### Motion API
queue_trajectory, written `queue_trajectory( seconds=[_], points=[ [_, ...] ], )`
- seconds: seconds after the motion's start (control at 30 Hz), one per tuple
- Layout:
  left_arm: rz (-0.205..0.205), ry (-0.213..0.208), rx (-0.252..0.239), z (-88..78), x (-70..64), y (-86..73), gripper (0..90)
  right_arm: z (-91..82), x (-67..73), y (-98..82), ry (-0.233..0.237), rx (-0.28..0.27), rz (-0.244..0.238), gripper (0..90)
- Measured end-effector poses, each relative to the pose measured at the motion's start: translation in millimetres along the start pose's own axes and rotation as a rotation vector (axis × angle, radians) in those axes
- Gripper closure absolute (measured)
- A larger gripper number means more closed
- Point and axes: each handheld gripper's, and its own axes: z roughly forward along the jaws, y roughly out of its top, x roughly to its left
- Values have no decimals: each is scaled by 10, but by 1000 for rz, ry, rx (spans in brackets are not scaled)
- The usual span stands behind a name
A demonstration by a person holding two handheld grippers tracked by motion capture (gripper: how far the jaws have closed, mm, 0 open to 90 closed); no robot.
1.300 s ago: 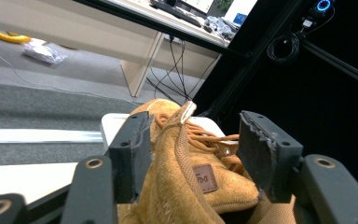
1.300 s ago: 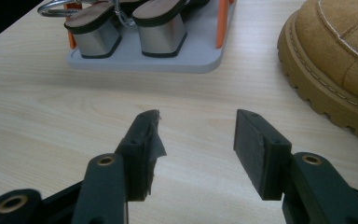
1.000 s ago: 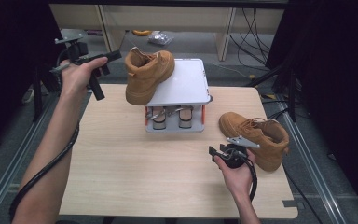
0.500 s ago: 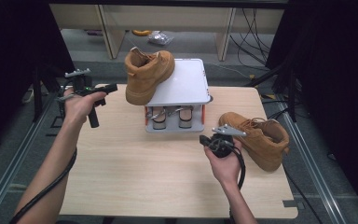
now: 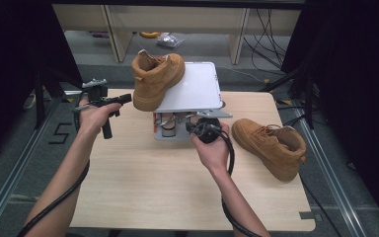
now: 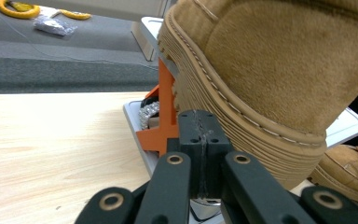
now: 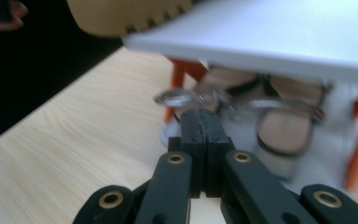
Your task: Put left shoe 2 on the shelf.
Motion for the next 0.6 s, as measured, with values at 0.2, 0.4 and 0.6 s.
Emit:
queue_trajectory(
  seconds=[0.2, 0.4, 0.6],
  points=[
    [6, 0, -9, -1, -1, 10, 896, 249, 186, 283, 29, -26, -15, 900],
    [24, 4, -3, 8, -14, 28, 895, 442, 279, 437, 30, -33, -8, 900],
    [16, 3, -4, 7, -13, 25, 895, 630, 388, 535, 38, -20, -25, 900]
  ],
)
